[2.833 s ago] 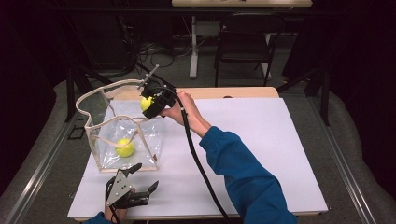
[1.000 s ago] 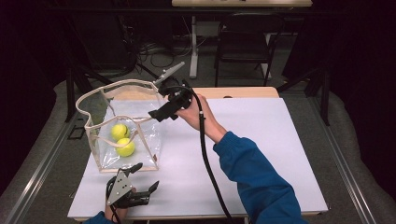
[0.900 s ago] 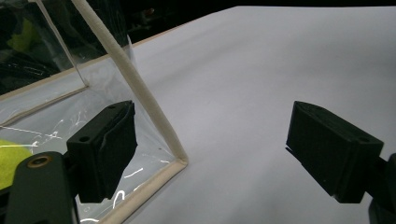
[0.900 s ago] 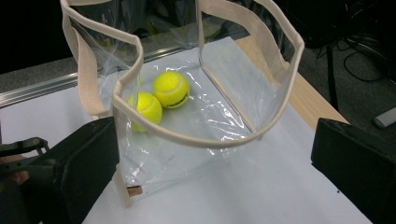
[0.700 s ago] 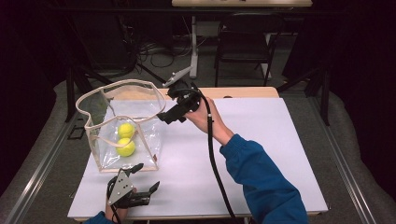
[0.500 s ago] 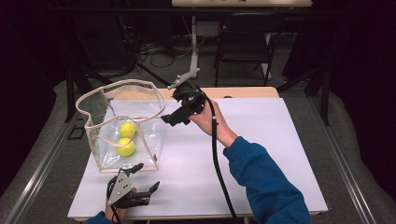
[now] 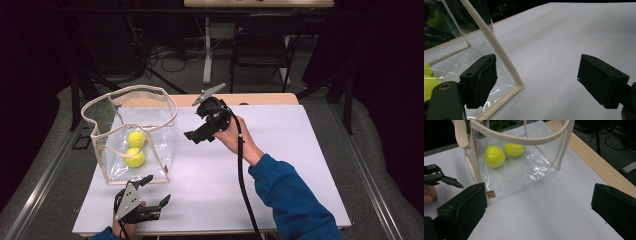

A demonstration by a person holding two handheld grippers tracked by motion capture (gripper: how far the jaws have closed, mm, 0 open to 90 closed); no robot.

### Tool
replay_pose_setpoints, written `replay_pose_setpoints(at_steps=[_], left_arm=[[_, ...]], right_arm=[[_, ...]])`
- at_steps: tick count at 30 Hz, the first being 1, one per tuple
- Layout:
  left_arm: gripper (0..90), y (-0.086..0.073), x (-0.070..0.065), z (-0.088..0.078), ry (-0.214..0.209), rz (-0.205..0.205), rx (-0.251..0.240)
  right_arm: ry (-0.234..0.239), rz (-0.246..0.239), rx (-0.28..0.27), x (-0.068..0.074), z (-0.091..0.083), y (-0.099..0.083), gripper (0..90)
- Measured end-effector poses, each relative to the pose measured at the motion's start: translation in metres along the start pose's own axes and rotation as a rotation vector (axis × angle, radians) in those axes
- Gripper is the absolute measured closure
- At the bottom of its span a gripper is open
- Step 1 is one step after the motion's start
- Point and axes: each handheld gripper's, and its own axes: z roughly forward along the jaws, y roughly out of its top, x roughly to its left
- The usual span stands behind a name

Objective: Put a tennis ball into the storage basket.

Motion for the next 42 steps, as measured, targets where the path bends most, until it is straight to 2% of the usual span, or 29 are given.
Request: replay_pose_setpoints(at_steps=[15, 23, 32, 36, 42], left_arm=[[15.9, 0.000, 0.000, 0.000, 0.009, 0.005, -0.005], [15.9, 0.001, -0.001, 0.000, 0.010, 0.009, -0.009], [15.9, 0.001, 0.000, -0.001, 0.013, 0.006, -0.010], [15.9, 0.002, -0.001, -0.001, 0.014, 0.010, -0.011], [15.9, 0.001, 0.000, -0.001, 0.016, 0.010, -0.009]], right_arm=[[-0.029, -0.002, 0.018, 0.002, -0.011, -0.041, 0.0], [-0.036, 0.019, 0.002, 0.003, -0.018, -0.065, 0.0], [-0.067, 0.030, 0.016, 0.002, -0.019, -0.093, 0.1], [-0.102, 0.018, 0.016, 0.006, -0.019, -0.109, 0.2], [-0.105, 0.017, 0.015, 0.010, -0.019, -0.130, 0.2]])
